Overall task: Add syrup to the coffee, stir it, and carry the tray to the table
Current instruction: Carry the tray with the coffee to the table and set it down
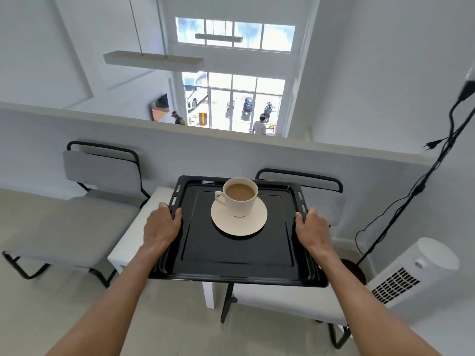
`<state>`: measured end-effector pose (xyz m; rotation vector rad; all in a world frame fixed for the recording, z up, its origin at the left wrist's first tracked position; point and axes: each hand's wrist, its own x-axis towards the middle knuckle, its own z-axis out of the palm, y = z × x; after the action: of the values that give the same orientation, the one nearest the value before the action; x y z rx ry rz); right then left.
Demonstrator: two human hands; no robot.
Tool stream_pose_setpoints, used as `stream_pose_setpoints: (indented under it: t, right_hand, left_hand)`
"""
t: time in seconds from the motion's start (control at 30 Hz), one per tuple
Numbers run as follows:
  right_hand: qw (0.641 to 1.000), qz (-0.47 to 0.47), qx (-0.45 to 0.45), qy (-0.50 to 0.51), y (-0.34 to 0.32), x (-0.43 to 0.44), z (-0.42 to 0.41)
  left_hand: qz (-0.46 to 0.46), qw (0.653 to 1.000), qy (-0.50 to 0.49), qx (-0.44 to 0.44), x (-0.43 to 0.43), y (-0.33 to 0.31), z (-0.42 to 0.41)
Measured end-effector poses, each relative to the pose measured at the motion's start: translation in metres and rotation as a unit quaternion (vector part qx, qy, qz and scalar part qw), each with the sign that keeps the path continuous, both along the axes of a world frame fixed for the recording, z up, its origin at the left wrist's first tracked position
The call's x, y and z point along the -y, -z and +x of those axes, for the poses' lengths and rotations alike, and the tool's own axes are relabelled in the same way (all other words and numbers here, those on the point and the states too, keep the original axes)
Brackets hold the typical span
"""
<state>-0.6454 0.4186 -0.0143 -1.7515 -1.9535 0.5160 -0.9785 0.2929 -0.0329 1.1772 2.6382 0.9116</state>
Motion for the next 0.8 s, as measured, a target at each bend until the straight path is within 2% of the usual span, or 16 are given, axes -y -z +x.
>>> stream_pose_setpoints:
  t: [0.27,0.8]
  right_hand:
    - [1.000,-0.011,0.004,-0.017,0.010,-0.056,-0.069]
    - [1.000,-0.025,-0.001,-0.004,0.042,-0.128,-0.209]
  left_hand:
    - [-0.008,0.999,-0.041,-0.007,-0.038,0.004,-0.062]
    - [-0.027,0.999,-0.035,0.009,-0.104,0.023,-0.197]
